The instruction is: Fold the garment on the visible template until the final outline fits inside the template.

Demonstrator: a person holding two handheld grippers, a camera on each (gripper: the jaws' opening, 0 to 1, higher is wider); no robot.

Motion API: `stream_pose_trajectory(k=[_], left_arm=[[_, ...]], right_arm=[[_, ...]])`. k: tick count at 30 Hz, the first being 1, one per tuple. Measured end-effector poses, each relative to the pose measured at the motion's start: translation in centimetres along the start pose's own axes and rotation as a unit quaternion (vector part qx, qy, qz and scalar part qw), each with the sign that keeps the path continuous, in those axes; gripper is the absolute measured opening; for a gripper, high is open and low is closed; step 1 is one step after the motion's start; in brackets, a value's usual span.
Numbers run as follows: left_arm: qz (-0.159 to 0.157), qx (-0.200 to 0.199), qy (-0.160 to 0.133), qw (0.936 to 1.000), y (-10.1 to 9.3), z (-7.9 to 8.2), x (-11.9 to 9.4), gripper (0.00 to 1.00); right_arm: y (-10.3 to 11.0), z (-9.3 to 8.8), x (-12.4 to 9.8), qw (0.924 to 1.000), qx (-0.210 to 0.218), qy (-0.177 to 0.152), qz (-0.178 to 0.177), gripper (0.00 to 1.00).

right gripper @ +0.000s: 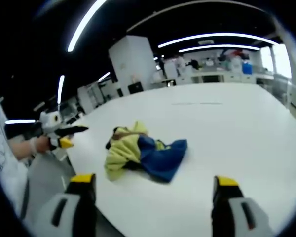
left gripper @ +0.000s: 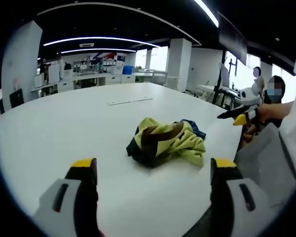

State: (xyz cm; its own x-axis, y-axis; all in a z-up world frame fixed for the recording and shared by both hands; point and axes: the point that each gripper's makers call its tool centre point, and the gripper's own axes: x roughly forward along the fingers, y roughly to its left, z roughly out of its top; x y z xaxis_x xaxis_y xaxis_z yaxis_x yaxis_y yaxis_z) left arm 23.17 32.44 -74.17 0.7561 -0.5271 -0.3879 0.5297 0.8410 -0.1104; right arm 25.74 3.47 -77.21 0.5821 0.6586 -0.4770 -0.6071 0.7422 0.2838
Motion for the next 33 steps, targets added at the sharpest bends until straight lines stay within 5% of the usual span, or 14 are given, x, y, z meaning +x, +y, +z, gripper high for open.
stream_pose_trajectory(k=[33], left_arm=[[0.001, 0.011, 0.016, 0.9998, -0.1, -0.5, 0.07, 0.91]], right_arm=[[-0.71, -0.58, -0.46, 0.9998, 0.016, -0.003, -0.015, 0.94]])
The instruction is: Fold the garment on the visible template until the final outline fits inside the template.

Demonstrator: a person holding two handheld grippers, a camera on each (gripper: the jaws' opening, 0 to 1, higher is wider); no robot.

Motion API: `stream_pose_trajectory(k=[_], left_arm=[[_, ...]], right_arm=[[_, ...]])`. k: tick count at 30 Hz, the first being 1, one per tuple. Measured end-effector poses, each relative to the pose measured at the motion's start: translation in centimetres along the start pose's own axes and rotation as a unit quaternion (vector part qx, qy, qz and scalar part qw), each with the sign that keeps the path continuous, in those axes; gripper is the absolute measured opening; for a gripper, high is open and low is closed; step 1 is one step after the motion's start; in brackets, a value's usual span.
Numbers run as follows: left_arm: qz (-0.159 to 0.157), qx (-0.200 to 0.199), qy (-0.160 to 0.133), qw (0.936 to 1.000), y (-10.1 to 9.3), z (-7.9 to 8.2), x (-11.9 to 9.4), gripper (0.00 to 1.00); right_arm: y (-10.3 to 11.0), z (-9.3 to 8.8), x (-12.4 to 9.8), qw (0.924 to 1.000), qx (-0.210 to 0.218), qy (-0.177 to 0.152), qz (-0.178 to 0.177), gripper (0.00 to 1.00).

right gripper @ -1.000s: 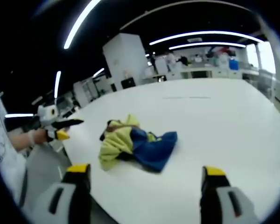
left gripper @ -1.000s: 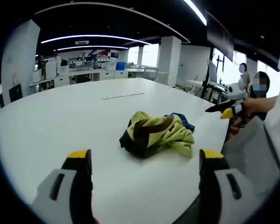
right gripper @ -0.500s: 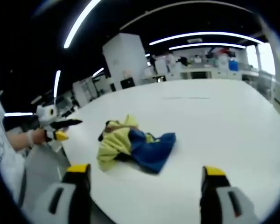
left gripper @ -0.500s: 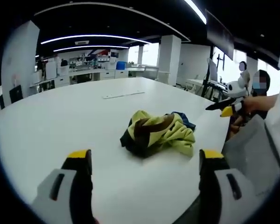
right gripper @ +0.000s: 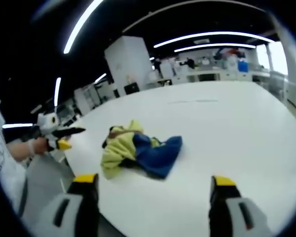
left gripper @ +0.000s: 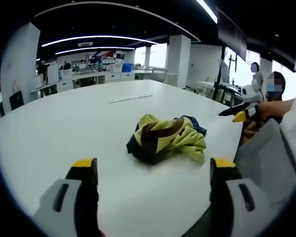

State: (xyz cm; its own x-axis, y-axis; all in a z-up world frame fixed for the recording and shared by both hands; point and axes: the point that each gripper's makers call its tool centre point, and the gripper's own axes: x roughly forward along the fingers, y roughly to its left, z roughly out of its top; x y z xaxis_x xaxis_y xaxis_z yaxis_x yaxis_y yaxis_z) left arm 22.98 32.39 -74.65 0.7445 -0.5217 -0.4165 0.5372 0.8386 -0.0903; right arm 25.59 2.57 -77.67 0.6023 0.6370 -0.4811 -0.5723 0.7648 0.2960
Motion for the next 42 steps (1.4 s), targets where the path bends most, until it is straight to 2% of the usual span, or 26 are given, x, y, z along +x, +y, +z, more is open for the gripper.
stream_pose_trajectory(k=[7, 12, 20, 22, 23, 28, 30, 34, 39, 42], left_arm=[[-0.007, 0.001, 0.014, 0.9999, -0.2, -0.7, 0.3, 0.96], [-0.013, 0.008, 0.028, 0.9995, -0.6, -1.2, 0.5, 0.96], [-0.011, 0.002, 0.027, 0.9996, -0.3, -1.1, 0.4, 0.96], [-0.004, 0.009, 0.043, 0.999, 0.2, -1.7, 0.4, 0.95], [-0.004, 0.01, 0.041, 0.9991, 0.1, -1.5, 0.4, 0.94], [-0.006, 0.005, 0.04, 0.9992, 0.5, -0.2, 1.5, 0.84], [-0.005, 0.007, 0.04, 0.9992, 1.2, -0.2, 2.4, 0.77], [-0.012, 0.003, 0.045, 0.9989, 1.2, -0.3, 4.1, 0.65], [-0.019, -0.007, 0.057, 0.9981, 2.0, -1.7, 5.9, 0.49], [-0.018, -0.013, 0.057, 0.9981, 1.5, -1.4, 6.1, 0.44]], right_arm=[[-0.3, 0.1, -0.1, 0.9999, -0.012, 0.004, -0.003, 0.94], [-1.2, 0.4, -0.7, 0.9999, -0.011, -0.001, -0.008, 0.93], [-2.3, 0.4, -1.0, 0.9998, -0.011, 0.002, -0.014, 0.92], [-2.2, 0.4, -0.7, 0.9999, -0.009, 0.003, -0.011, 0.91], [-2.1, 0.4, -0.5, 0.9999, -0.01, 0.007, -0.006, 0.89], [-2.0, 0.8, 0.9, 0.9998, -0.015, 0.013, 0.005, 0.83], [-1.6, 1.2, 1.8, 0.9998, -0.009, 0.011, 0.015, 0.79], [-0.8, 1.9, 3.4, 0.9994, -0.012, 0.013, 0.03, 0.73], [-0.1, 2.7, 5.0, 0.9988, 0.002, 0.015, 0.046, 0.53], [0.1, 2.9, 6.1, 0.9985, 0.005, 0.022, 0.05, 0.44]])
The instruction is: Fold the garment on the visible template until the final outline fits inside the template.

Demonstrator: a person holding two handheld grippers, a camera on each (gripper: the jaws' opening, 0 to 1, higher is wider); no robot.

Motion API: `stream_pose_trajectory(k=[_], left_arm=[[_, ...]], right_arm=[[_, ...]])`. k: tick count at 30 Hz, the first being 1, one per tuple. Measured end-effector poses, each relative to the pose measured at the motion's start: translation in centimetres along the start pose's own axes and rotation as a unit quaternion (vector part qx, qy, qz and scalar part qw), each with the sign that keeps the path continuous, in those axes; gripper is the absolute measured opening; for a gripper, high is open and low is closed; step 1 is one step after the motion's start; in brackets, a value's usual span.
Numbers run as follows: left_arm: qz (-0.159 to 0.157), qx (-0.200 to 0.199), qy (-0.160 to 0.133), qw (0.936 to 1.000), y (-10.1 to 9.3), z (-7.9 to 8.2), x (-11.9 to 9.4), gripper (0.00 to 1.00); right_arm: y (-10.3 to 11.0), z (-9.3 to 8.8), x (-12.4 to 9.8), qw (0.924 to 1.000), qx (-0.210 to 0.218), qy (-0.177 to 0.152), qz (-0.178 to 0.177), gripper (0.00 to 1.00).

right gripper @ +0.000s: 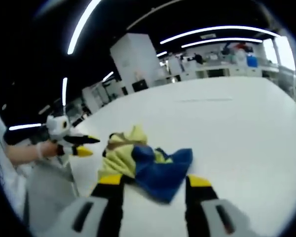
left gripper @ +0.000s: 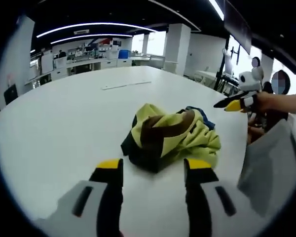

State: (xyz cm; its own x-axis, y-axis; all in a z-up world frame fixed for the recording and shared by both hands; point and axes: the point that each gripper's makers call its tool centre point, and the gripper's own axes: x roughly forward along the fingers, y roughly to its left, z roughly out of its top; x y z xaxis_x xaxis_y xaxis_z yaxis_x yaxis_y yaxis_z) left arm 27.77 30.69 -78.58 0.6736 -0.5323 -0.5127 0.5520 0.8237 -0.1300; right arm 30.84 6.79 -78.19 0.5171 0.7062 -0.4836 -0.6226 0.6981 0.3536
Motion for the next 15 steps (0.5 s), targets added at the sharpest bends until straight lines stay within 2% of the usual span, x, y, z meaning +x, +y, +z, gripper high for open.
stream_pose_trajectory(k=[8, 15], left_arm=[[0.004, -0.014, -0.008, 0.9999, 0.2, 0.4, 0.7, 0.31], [0.004, -0.022, -0.005, 0.9997, -0.2, 0.2, 1.1, 0.27]], right_arm=[[1.3, -0.4, 2.6, 0.9995, 0.014, 0.022, 0.02, 0.33], [2.3, -1.3, 4.3, 0.9983, 0.022, 0.04, 0.037, 0.25]])
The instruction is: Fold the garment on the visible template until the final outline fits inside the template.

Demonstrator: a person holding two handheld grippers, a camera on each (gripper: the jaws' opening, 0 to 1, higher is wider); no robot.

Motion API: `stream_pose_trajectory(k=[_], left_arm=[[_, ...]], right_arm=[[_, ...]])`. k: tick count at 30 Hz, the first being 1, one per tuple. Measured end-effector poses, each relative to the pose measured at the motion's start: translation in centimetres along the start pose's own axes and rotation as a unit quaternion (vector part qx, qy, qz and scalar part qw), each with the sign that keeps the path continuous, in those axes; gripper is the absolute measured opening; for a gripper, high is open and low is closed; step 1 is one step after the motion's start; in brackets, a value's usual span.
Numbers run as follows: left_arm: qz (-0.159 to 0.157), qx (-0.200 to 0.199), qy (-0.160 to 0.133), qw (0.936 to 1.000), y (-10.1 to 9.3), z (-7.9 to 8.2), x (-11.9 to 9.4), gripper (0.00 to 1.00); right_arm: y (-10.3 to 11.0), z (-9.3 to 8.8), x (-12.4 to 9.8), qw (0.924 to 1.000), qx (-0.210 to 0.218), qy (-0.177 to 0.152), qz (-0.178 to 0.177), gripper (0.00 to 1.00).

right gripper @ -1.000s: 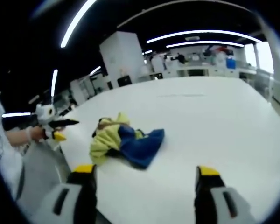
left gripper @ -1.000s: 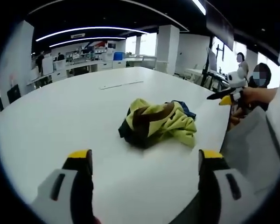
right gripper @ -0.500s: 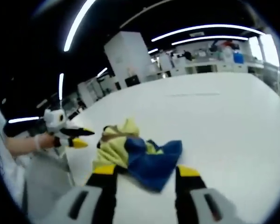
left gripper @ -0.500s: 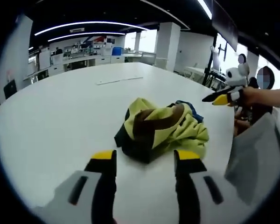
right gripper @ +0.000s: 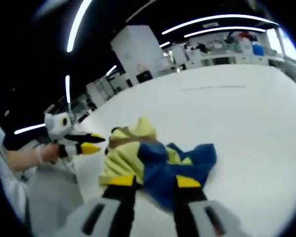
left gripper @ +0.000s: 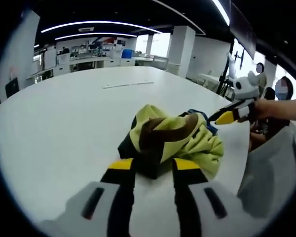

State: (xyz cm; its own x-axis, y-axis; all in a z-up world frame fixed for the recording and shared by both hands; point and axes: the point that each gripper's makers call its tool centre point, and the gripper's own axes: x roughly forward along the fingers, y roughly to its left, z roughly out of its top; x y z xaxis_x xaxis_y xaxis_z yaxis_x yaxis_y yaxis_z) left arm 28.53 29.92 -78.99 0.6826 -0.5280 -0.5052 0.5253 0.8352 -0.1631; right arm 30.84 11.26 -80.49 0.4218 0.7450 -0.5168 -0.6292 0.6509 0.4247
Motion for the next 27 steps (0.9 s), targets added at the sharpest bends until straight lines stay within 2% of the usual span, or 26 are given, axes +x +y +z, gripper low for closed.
stream_pose_trajectory(k=[7, 15, 18, 22, 27], left_arm=[[0.0, -0.01, 0.002, 0.9999, 0.0, -0.4, 0.5, 0.21], [-0.001, -0.029, 0.015, 0.9995, -0.1, -1.1, 1.1, 0.16], [0.002, -0.022, 0.019, 0.9996, 0.1, -1.6, 1.3, 0.13], [0.002, -0.03, 0.02, 0.9994, -0.1, -1.6, 1.6, 0.1], [0.004, -0.029, 0.022, 0.9993, 0.0, -1.9, 1.9, 0.0]], right_arm=[[0.5, -0.4, 0.8, 0.9998, 0.018, 0.006, 0.008, 0.13], [1.1, -1.5, 1.4, 0.9992, 0.03, 0.021, 0.018, 0.05], [1.4, -1.7, 1.4, 0.9989, 0.033, 0.024, 0.022, 0.01], [1.6, -1.9, 1.5, 0.9989, 0.032, 0.025, 0.023, 0.0], [1.6, -1.9, 1.5, 0.9988, 0.036, 0.024, 0.023, 0.0]])
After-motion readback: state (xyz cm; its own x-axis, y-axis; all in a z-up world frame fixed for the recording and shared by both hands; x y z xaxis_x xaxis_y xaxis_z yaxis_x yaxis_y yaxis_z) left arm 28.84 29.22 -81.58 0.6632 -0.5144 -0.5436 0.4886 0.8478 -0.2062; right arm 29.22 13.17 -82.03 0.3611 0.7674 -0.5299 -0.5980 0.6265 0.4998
